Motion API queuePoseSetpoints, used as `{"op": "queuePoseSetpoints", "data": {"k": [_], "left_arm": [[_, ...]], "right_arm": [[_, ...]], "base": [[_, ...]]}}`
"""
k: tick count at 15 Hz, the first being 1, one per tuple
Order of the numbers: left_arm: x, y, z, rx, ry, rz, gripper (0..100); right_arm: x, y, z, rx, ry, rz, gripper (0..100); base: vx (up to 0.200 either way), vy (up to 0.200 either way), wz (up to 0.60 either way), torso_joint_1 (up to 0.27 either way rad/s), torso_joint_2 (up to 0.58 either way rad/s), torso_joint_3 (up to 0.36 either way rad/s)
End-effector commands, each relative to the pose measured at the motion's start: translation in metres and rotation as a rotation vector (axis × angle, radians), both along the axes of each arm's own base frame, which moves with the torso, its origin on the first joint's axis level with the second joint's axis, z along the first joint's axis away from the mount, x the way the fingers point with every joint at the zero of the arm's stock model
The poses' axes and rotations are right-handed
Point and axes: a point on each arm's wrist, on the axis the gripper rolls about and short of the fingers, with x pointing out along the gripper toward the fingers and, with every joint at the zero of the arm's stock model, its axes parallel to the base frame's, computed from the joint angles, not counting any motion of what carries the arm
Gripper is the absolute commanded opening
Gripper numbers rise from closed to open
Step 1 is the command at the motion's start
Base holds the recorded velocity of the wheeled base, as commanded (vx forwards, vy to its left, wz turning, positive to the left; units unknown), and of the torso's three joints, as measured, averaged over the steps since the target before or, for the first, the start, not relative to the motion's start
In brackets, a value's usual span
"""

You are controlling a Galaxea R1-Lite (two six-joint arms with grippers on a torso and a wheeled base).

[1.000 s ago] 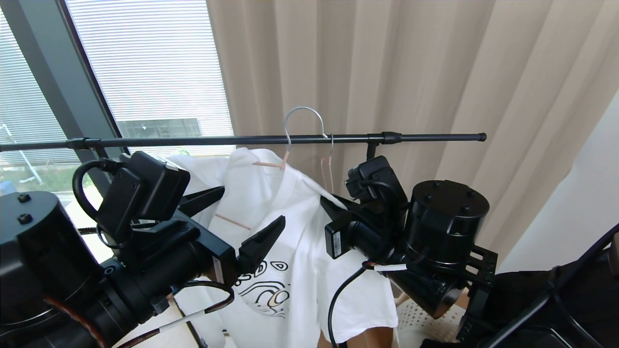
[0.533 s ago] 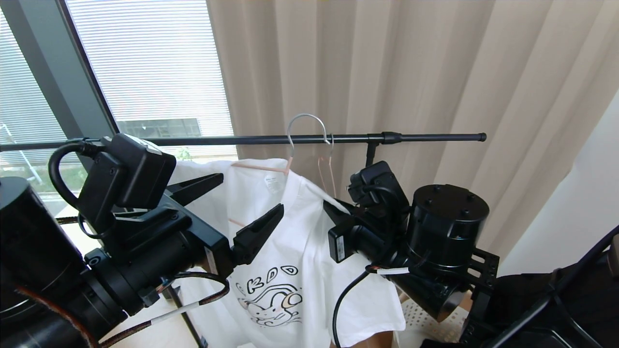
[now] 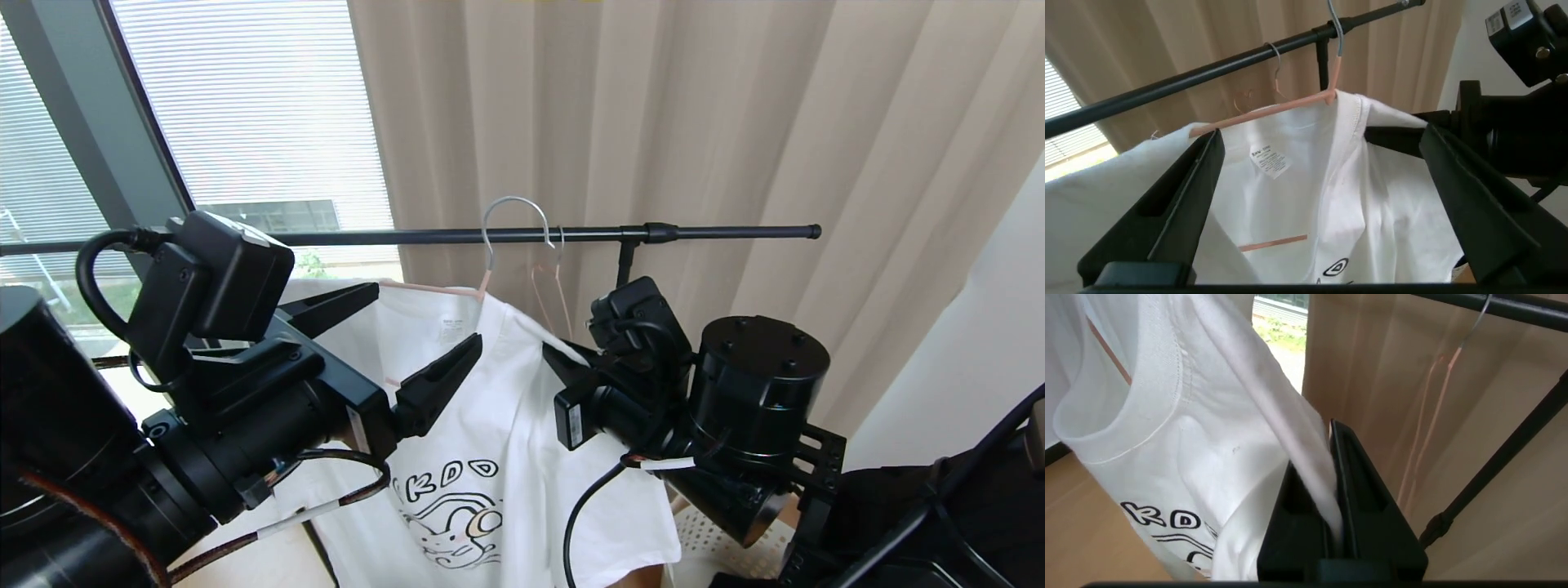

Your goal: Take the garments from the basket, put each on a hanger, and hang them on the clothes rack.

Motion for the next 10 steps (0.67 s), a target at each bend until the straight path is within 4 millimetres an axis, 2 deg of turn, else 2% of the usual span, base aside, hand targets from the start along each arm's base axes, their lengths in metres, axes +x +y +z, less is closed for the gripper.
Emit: {"op": "queuePoseSetpoints", "data": {"k": [1, 3, 5, 9, 10], "left_arm": [[-0.005, 0.006, 0.004, -0.014, -0.016, 0.007, 100], [-0.013, 0.023, -0.001, -0.011, -0.014, 0.0, 100], [-0.015, 0.027, -0.003, -0.01, -0.013, 0.008, 100], [-0.026, 0.041, 0.005, -0.042, -0.056, 0.03, 100], [-0.028, 0.051, 0.007, -0.022, -0.076, 0.081, 100]], "right_arm": [[0.002, -0.002, -0.002, -0.004, 0.004, -0.005, 0], [0.007, -0.008, -0.001, -0.001, 0.005, 0.004, 0], [0.008, -0.009, -0.002, -0.002, 0.006, 0.001, 0], [0.012, -0.013, -0.002, -0.002, 0.008, -0.014, 0], [0.013, -0.016, -0.002, -0.003, 0.012, 0.015, 0]], "base": [[0.0, 0.0, 0.0, 0.0, 0.0, 0.0], [0.0, 0.0, 0.0, 0.0, 0.0, 0.0], [0.0, 0.0, 0.0, 0.0, 0.0, 0.0], [0.0, 0.0, 0.0, 0.0, 0.0, 0.0], [0.0, 0.0, 0.0, 0.0, 0.0, 0.0]]}}
